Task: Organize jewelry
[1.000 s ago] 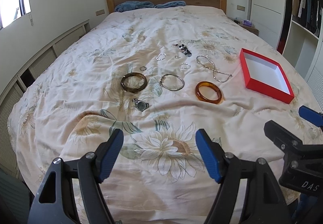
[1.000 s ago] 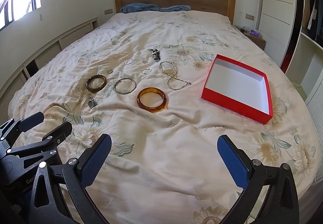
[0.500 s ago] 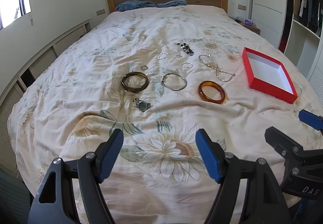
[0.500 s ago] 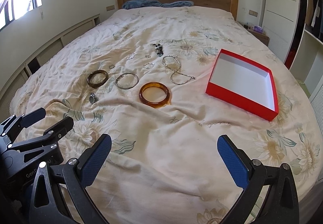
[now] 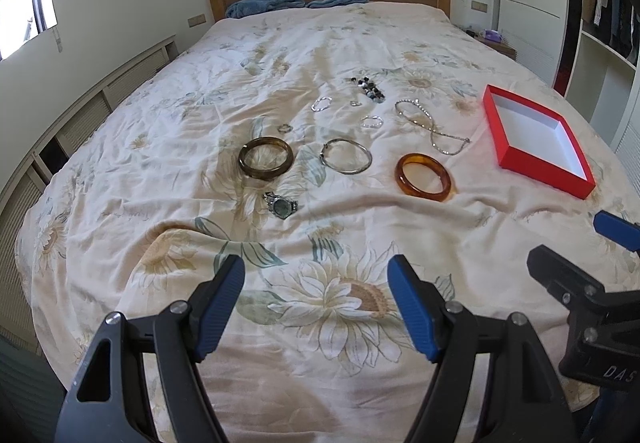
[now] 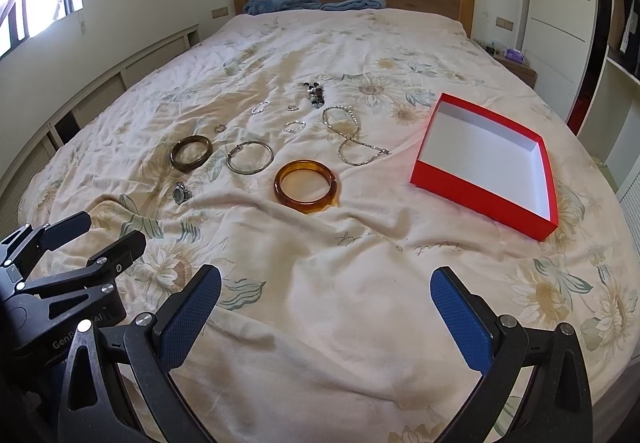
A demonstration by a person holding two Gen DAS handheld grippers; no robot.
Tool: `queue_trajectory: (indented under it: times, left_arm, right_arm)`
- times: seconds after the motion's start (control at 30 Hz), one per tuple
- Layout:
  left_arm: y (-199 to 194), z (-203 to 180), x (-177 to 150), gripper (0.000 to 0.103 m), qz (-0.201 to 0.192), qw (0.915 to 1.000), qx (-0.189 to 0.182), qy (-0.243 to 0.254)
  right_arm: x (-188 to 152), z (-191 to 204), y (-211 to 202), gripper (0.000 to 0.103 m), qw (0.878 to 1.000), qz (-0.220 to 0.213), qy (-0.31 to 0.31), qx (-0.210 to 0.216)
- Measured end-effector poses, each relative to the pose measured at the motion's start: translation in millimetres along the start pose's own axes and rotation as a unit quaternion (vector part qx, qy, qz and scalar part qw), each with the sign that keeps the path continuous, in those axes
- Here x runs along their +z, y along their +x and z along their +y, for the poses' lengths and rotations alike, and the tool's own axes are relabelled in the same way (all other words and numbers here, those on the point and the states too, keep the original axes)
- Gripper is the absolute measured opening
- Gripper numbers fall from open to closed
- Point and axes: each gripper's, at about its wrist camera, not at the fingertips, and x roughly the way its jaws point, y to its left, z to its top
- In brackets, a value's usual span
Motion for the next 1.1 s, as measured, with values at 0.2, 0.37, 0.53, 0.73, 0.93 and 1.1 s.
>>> queue_trajectory:
  times: [0.2, 0.37, 0.53, 0.73, 0.93, 1.1]
  left_arm:
    - [2.9, 0.2, 0.8, 0.072, 0.004, 1.0, 0.0, 0.004]
    - [5.7, 1.5, 2.7, 0.072, 0.005, 1.0, -0.006, -0.001]
    - [7.6, 22.4, 9.2, 0.072, 0.001, 0.9997, -0.011, -0.023]
    - [22.4, 51.8, 19.8, 0.072, 0.02, 0.9984, 0.012, -0.051]
    - [43.4, 72.8, 26.5, 0.071, 0.033, 0.9965, -0.011, -0.075]
    - [72.5, 72.7, 38.1, 0.052, 0.053, 0.9943, -0.046, -0.081]
  right_arm:
    - [1.7, 0.5, 4.2, 0.103, 1.0, 0.001, -0.002, 0.007]
    - [4.6, -2.4, 6.8, 0.103, 1.0, -0.001, 0.004, 0.018]
    - [8.4, -3.8, 11.7, 0.101, 1.0, 0.002, 0.001, 0.031]
    - [15.2, -6.4, 23.4, 0.095, 0.999, 0.011, -0.005, 0.046]
    - [26.8, -8.5, 40.8, 0.086, 0.998, 0.024, -0.009, 0.065]
    - [36.8, -6.4, 67.0, 0.075, 0.995, 0.048, -0.007, 0.089]
